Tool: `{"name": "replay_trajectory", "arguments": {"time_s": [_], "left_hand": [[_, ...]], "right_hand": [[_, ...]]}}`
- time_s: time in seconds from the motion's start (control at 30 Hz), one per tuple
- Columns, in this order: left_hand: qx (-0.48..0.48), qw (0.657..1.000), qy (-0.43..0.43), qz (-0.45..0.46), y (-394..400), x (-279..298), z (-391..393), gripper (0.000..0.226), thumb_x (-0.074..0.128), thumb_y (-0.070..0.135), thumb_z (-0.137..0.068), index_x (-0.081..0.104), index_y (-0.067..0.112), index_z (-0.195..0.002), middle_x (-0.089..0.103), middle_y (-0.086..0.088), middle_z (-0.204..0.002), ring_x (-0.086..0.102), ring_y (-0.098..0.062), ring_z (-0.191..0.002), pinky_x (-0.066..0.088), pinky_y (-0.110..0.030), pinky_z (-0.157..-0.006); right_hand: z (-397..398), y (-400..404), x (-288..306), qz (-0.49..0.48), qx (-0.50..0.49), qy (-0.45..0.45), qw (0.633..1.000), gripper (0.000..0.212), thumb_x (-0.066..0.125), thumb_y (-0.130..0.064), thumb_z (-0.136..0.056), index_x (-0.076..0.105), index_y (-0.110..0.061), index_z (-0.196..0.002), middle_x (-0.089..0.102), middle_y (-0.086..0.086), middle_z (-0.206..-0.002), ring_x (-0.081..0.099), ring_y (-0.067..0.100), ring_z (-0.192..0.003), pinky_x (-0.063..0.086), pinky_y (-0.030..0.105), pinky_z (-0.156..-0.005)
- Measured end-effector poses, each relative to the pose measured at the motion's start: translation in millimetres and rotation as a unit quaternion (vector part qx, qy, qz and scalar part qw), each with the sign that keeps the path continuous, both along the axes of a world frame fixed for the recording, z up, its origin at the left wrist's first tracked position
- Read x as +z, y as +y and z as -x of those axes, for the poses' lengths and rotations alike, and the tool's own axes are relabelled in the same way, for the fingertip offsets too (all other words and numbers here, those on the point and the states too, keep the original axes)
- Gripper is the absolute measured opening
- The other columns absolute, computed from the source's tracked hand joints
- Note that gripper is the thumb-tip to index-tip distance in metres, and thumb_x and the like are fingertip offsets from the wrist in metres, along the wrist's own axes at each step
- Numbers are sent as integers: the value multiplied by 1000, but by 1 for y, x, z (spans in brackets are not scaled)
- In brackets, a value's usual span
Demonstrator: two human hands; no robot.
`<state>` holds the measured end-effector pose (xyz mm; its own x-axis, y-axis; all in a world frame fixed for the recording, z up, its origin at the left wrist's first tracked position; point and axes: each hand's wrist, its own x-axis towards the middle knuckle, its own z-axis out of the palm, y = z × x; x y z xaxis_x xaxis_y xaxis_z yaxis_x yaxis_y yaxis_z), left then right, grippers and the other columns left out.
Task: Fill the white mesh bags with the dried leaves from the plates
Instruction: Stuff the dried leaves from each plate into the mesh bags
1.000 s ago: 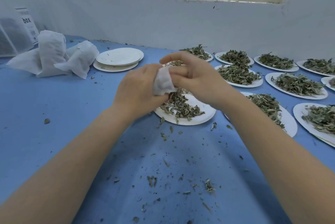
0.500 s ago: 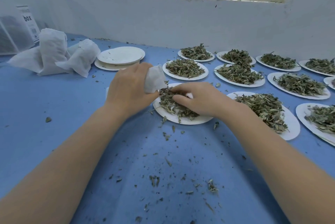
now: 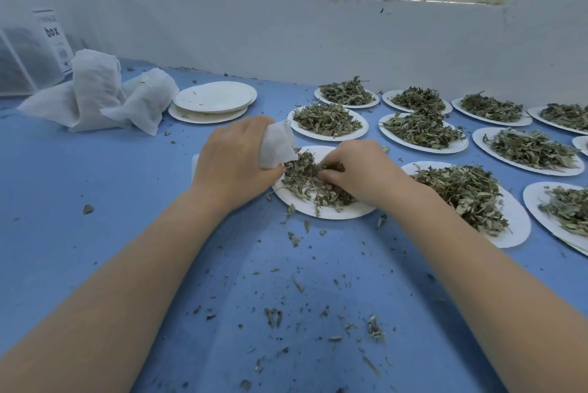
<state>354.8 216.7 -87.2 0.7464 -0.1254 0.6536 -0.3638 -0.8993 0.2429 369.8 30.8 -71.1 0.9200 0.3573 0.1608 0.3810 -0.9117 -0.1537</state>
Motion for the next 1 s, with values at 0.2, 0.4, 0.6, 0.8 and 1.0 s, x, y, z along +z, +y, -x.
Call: {"name": "replay_trajectory", "arguments": {"time_s": [0.2, 0.4, 0.6, 0.8, 1.0], "left_hand": [[3, 1000, 16, -13, -3, -1, 1, 53, 75, 22, -68, 56, 9, -115, 63, -12, -104, 54, -33, -95, 34, -34, -77], [-8, 1000, 4, -22, -6, -3, 1, 51, 74, 22, -69, 57, 8, -114, 63, -12, -103, 55, -34, -92, 34, -35, -79], [-24, 999, -12, 24, -13, -3, 1, 46, 72, 19, -68, 59, 5, -111, 65, -11, -100, 58, -33, -89, 36, -33, -75], [-48, 994, 5, 97, -11, -1, 1, 48, 73, 23, -68, 57, 13, -112, 64, -1, -100, 56, -25, -92, 29, -20, -70], [-65, 994, -40, 84, -17, -1, 5, 48, 77, 19, -65, 61, 2, -107, 65, -9, -98, 59, -29, -92, 36, -24, -75]], "right_hand": [[7, -11, 23, -89, 7, -68, 994, 21, 58, -22, -93, 73, -7, -95, 69, 9, -88, 62, 23, -83, 46, 30, -76], [12, 6, 37, -39, 118, -112, 986, 21, 58, -16, -92, 72, -5, -103, 62, 9, -111, 58, 22, -98, 39, 31, -87], [13, 28, 29, -173, 112, -123, 971, 12, 62, -2, -80, 71, 3, -87, 69, 12, -92, 61, 27, -88, 43, 34, -80], [15, 25, 35, -229, 153, 54, 960, 18, 54, -9, -90, 71, -10, -96, 62, 14, -75, 46, 23, -65, 38, 31, -63], [19, 40, 38, -224, 88, -8, 971, 14, 62, -4, -77, 72, -13, -72, 50, -7, -52, 40, 9, -50, 30, 14, -48]]}}
